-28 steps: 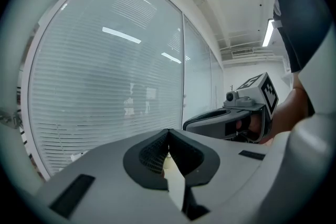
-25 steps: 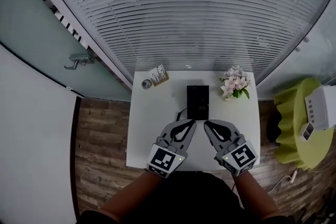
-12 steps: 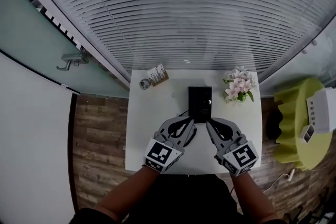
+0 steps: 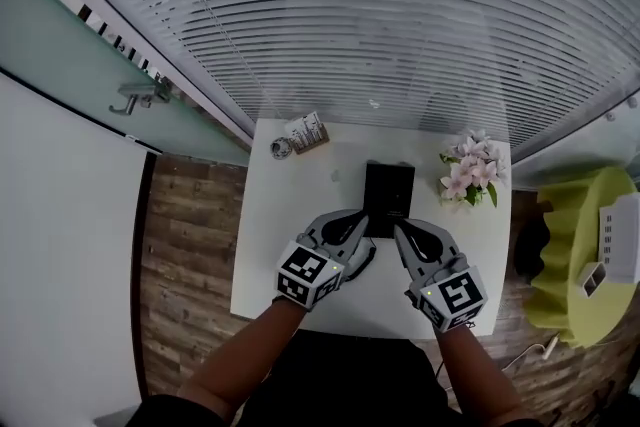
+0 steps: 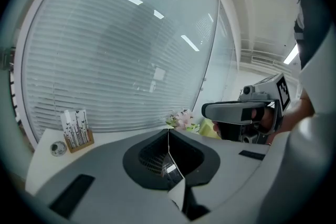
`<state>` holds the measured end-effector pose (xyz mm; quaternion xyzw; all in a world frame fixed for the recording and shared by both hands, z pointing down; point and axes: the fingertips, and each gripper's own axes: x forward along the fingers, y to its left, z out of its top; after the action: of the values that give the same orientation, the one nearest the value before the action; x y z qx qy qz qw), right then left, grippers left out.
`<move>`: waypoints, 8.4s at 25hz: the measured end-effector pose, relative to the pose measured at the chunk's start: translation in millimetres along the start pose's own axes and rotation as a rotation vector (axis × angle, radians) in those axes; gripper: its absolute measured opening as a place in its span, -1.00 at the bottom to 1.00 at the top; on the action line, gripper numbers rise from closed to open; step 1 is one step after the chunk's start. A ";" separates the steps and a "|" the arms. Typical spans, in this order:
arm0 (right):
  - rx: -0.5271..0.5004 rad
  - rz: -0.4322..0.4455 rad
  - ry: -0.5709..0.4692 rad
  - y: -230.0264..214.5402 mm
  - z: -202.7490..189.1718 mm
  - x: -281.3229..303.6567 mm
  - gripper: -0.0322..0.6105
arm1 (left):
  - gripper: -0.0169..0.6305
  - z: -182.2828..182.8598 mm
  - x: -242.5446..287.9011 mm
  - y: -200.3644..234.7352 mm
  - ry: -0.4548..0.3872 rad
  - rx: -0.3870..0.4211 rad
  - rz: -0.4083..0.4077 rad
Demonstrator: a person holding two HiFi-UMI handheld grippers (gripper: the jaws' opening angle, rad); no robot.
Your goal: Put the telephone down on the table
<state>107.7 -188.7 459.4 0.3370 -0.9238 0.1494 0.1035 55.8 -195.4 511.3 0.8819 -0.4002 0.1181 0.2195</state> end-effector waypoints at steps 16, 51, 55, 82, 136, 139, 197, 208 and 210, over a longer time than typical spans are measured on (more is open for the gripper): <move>0.040 0.036 0.116 -23.7 -52.6 53.9 -0.82 | -0.79 -82.3 55.5 66.4 0.149 -0.306 -0.125; 0.124 -0.020 0.163 -47.1 -74.6 50.7 -0.82 | -0.70 -114.9 105.3 66.4 0.275 -0.594 -0.423; 0.120 -0.020 0.165 -44.7 -73.9 47.3 -0.82 | -0.70 -122.5 101.0 63.2 0.283 -0.651 -0.435; 0.061 -0.012 0.111 7.0 -37.0 26.1 -0.82 | -0.71 -65.8 9.8 54.9 0.149 -0.652 -0.448; -0.036 0.198 0.208 146.1 -51.0 226.8 -0.82 | -0.71 -124.7 -99.6 248.5 0.286 -0.661 -0.314; -0.052 0.204 0.224 148.8 -58.1 235.2 -0.82 | -0.71 -133.3 -95.7 256.3 0.318 -0.683 -0.321; -0.003 0.190 0.307 131.7 -103.6 231.2 -0.82 | -0.47 -175.0 -79.2 292.8 0.569 -0.132 0.031; -0.017 0.190 0.311 131.1 -105.0 227.1 -0.82 | -0.47 -169.8 -84.2 297.5 0.472 0.075 0.151; -0.024 0.191 0.310 131.5 -104.6 226.0 -0.82 | -0.47 -157.9 -87.8 295.7 0.432 0.110 0.176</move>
<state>-138.6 -190.6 595.9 0.2196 -0.9262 0.1976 0.2342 -230.6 -234.4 702.4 0.8085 -0.4123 0.3443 0.2403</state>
